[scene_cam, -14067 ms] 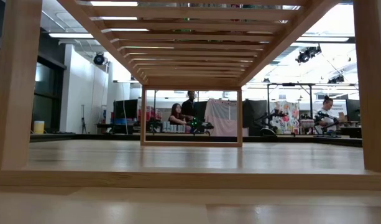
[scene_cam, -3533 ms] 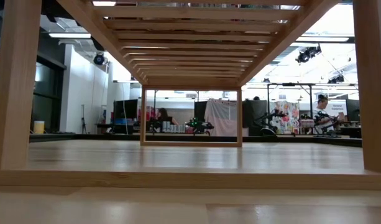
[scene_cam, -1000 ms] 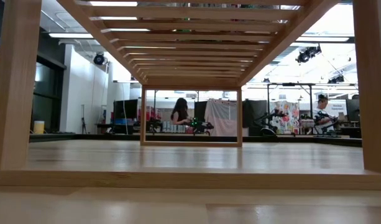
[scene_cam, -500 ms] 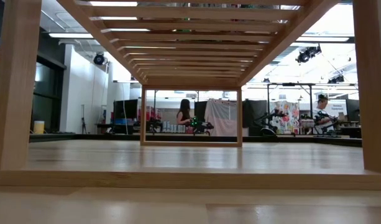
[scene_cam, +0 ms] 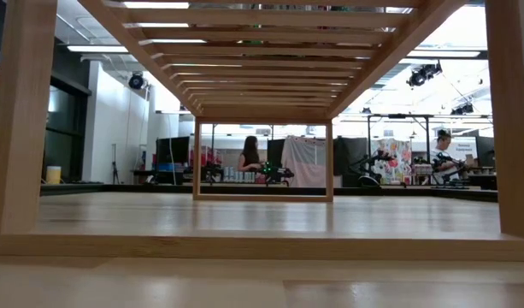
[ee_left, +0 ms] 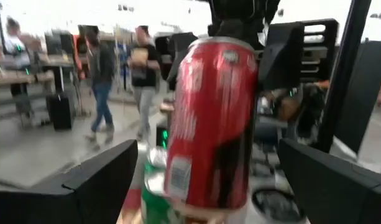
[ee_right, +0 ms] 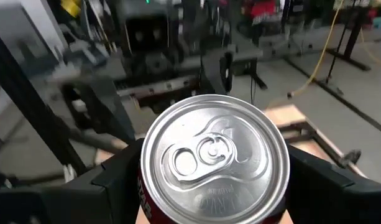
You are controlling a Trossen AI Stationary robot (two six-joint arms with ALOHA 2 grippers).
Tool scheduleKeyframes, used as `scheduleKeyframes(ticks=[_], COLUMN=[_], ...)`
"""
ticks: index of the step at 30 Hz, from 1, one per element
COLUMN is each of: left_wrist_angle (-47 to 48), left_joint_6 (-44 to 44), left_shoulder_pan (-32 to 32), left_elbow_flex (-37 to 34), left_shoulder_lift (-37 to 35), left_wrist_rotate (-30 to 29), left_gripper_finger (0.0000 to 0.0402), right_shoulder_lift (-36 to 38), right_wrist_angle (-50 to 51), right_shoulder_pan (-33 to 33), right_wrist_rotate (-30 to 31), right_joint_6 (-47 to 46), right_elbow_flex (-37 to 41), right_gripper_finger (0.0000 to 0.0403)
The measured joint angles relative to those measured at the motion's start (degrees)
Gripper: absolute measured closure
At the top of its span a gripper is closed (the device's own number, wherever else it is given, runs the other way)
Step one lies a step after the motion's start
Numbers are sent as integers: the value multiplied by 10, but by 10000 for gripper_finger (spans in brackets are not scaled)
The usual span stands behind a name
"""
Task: Place canned beverage on shelf
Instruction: Put the red soda can on the shelf aligned with the other red soda can
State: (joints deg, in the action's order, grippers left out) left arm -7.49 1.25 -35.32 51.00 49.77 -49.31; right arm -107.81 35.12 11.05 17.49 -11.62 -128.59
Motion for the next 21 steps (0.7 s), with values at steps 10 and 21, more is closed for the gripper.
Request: scheduleKeyframes(ticks=[10,21], left_wrist_angle=[123,149], left_joint_6=[-126,-126], left_shoulder_pan=[0,0], left_elbow_flex=[0,0], left_shoulder_lift=[4,0], left_wrist_rotate=[9,9], left_gripper_finger=[23,23], right_shoulder_lift=[-62,-101], right_wrist_angle=[36,80], right_shoulder_pan=[0,3], right_wrist_rotate=[-16,-9], right_joint_6=[0,-30], right_elbow_flex=[1,0], right_gripper_finger=[117,117])
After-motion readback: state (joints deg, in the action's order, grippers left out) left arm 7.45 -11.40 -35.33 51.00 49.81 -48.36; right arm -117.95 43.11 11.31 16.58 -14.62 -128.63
